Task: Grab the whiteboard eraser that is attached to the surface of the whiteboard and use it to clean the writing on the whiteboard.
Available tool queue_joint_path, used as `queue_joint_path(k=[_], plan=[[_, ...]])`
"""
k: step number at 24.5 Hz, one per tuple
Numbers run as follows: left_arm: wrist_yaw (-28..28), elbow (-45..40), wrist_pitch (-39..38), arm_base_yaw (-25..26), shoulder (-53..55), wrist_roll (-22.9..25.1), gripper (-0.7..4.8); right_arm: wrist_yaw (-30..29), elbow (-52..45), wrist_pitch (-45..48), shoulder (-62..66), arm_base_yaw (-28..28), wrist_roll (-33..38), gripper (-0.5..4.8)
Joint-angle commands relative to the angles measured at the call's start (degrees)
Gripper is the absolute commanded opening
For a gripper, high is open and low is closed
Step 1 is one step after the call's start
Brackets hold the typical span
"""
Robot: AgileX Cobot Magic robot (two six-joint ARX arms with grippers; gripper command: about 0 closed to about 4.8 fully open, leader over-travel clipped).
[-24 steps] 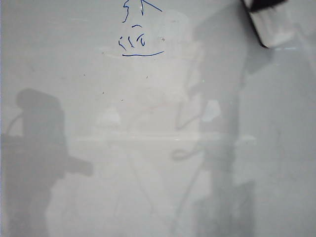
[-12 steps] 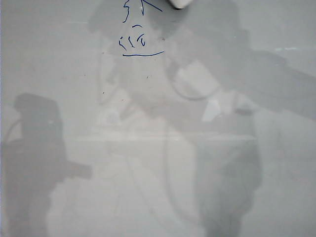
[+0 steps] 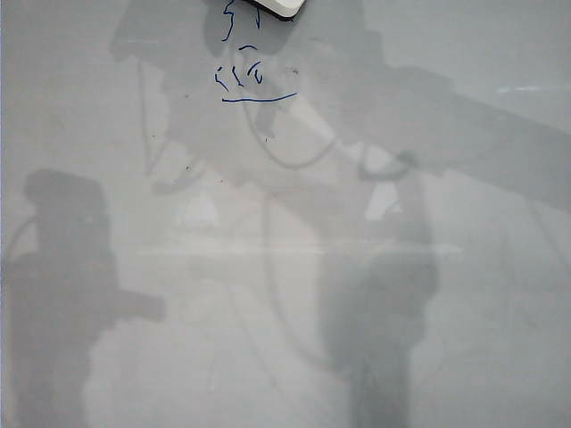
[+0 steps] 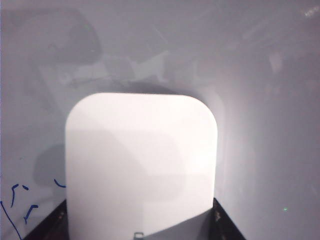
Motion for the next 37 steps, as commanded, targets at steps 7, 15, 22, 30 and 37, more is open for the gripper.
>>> queue_joint_path(k=[7,15,22,30,37], plan=[[-0.20,0.37,1.25,0.00,0.04,0.07,-0.05,1.86,0.52,-4.13,7.19,0.44,3.43,1.98],[-0.20,0.37,1.64,0.00,0.04,0.24,-0.05,0.22,0.28,-8.70,14.34,0.17,8.70,1.98],[-2.08,0.37,1.62,0.04,0.04,2.64,-0.05,4.59,0.20,-13.60,10.05,2.73,8.66,1.97],[-9.68,0.37,1.64,0.02,0.07,4.13,-0.05,6.29,-2.45,-20.52,-4.37,3.26,9.57,1.76],[-10.27,0.37,1.62,0.02,0.04,4.11,-0.05,3.32,-15.91,-3.87,-13.16,0.52,8.41,1.79]])
